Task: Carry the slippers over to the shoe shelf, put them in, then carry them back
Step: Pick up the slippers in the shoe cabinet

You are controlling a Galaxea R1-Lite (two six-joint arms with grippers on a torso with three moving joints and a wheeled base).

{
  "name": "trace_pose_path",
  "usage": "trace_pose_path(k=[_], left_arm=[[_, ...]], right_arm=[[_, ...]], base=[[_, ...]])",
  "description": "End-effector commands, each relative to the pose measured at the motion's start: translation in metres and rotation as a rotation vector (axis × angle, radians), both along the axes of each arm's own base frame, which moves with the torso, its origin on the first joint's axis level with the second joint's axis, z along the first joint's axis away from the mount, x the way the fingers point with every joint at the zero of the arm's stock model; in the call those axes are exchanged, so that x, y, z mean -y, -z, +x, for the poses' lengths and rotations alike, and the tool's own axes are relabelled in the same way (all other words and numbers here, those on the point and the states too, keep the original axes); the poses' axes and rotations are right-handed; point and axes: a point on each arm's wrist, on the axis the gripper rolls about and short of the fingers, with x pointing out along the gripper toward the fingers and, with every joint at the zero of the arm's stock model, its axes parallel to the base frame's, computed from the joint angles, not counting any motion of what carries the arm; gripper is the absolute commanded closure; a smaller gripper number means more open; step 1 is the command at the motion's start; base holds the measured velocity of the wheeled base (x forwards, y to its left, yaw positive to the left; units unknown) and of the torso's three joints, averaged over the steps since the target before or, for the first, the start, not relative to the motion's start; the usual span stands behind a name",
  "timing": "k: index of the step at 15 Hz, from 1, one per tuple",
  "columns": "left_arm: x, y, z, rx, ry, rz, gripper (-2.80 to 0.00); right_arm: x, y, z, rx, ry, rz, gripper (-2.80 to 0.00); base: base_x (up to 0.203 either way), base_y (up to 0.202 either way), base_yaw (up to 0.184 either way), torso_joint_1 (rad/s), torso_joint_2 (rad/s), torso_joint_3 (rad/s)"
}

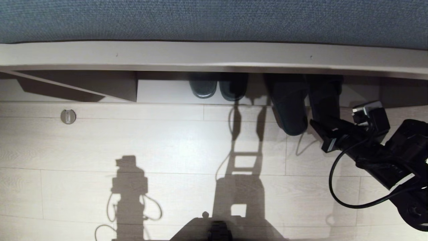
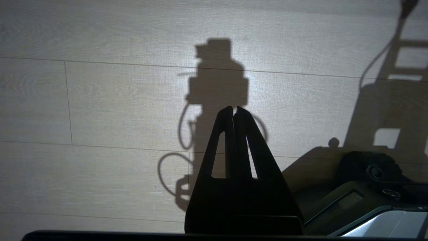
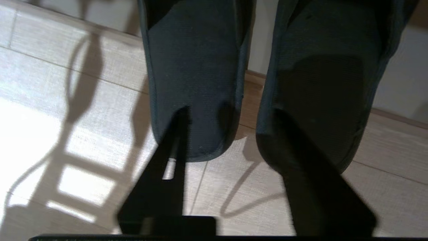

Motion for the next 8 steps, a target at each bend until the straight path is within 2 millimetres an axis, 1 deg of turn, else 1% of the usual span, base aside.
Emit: trace_pose_path(k=[1,4,8], left_arm=[[0.0,0.0,0.0,-0.001,-0.001,-0.001,0.0],[0.0,0.0,0.0,-0.001,-0.001,-0.001,0.0],[0.0,0.0,0.0,-0.001,-0.001,-0.001,0.0]], right_arm=[[0.0,-0.001,0.005,0.019,0.001,-0.017,-2.8],[-0.001,-0.005,0.02,0.058,0.012,-0.021,-2.8],[-0.003,-0.015,0.037,0.127,0.013,-0.01,-2.8]], base=[[0.0,0.0,0.0,0.0,0.0,0.0],[0.0,0.0,0.0,0.0,0.0,0.0],[0.0,0.0,0.0,0.0,0.0,0.0]])
